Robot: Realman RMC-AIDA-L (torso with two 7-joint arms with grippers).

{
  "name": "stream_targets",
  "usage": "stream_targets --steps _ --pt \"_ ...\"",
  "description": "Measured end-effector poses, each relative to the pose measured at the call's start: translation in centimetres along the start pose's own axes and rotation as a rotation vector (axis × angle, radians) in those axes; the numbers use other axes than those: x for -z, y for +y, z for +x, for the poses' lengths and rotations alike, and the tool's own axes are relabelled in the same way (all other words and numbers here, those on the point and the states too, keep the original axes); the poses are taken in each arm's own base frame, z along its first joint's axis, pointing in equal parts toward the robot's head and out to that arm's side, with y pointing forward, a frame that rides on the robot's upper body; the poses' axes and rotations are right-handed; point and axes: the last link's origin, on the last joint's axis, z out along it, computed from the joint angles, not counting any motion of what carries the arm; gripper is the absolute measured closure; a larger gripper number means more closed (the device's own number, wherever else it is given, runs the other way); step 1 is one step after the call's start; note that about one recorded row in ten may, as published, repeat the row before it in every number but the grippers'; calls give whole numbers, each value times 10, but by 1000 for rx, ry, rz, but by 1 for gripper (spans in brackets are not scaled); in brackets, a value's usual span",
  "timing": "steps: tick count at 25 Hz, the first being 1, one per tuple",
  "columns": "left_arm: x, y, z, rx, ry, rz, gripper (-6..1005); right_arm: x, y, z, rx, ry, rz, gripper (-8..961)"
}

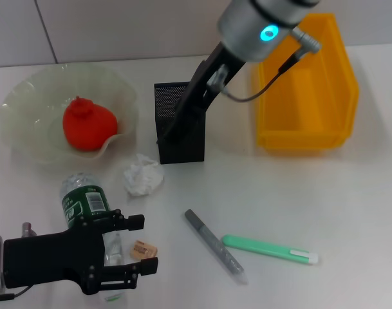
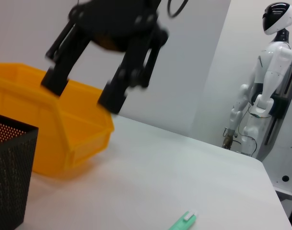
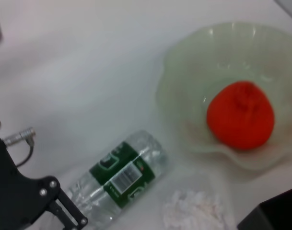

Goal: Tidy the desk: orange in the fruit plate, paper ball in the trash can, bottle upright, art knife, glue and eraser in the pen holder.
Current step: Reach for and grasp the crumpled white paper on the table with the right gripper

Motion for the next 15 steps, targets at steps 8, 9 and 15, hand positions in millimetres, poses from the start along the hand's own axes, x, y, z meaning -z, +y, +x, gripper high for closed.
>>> stream_targets --steps 8,9,15 --pt "-1 0 1 -3 0 -2 195 -38 3 -3 -3 25 -10 167" --pt "-1 0 1 -4 0 -3 195 -38 3 -3 -3 25 -10 167" --pt "-1 0 1 -3 -1 -3 196 -64 6 -4 29 14 28 168"
